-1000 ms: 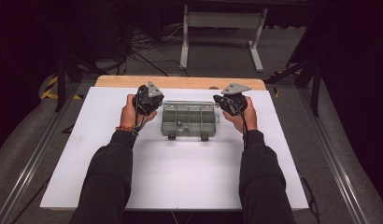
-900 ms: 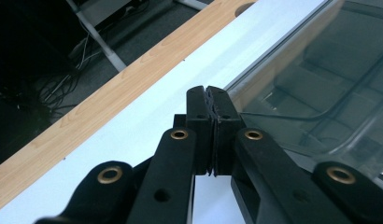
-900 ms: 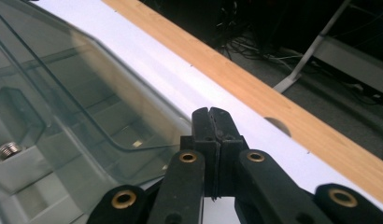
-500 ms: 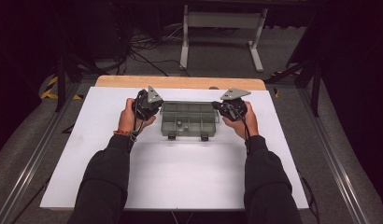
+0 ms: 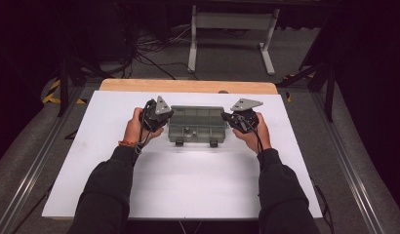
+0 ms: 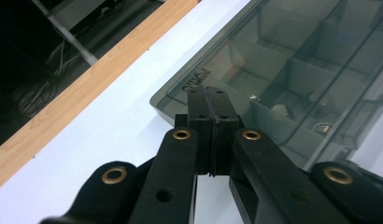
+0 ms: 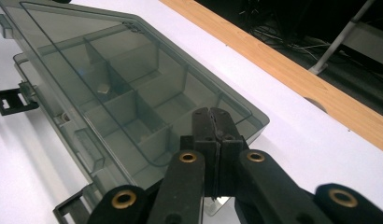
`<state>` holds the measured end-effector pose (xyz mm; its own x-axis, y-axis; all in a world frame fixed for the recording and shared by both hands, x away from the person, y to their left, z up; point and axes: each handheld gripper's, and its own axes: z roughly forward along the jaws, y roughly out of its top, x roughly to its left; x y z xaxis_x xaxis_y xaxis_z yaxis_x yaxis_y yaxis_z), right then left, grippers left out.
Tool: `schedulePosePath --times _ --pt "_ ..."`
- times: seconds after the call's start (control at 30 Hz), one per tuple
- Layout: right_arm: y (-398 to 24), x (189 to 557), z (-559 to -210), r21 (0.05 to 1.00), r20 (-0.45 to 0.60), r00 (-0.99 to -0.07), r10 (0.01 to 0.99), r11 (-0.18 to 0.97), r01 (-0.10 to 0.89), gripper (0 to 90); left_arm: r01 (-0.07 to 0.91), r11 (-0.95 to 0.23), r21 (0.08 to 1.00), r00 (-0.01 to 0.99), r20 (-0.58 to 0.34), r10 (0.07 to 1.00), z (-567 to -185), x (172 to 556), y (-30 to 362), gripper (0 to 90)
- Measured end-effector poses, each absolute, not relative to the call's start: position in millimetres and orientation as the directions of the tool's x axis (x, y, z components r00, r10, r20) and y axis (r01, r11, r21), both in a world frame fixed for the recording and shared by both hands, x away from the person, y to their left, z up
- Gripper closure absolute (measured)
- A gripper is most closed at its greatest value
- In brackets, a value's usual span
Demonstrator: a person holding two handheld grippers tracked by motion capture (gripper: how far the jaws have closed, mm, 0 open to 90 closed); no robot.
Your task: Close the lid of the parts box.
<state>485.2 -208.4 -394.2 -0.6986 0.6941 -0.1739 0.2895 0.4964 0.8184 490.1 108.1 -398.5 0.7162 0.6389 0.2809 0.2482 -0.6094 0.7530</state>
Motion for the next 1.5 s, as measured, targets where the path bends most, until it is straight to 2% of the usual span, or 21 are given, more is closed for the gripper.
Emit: schedulePosePath --times 0.8,1.5 --pt "-204.9 463.2 -413.4 0.81 -0.172 -0.711 0.681 0.509 0.291 90.0 0.251 -0.607 0.754 0.753 0.242 0.612 -417.2 474.8 107.1 89.7" --pt "-203.8 451.7 -426.0 0.814 -0.172 -0.705 0.688 0.502 0.293 90.0 0.267 -0.581 0.769 0.752 0.211 0.625 -428.1 471.4 109.8 89.7"
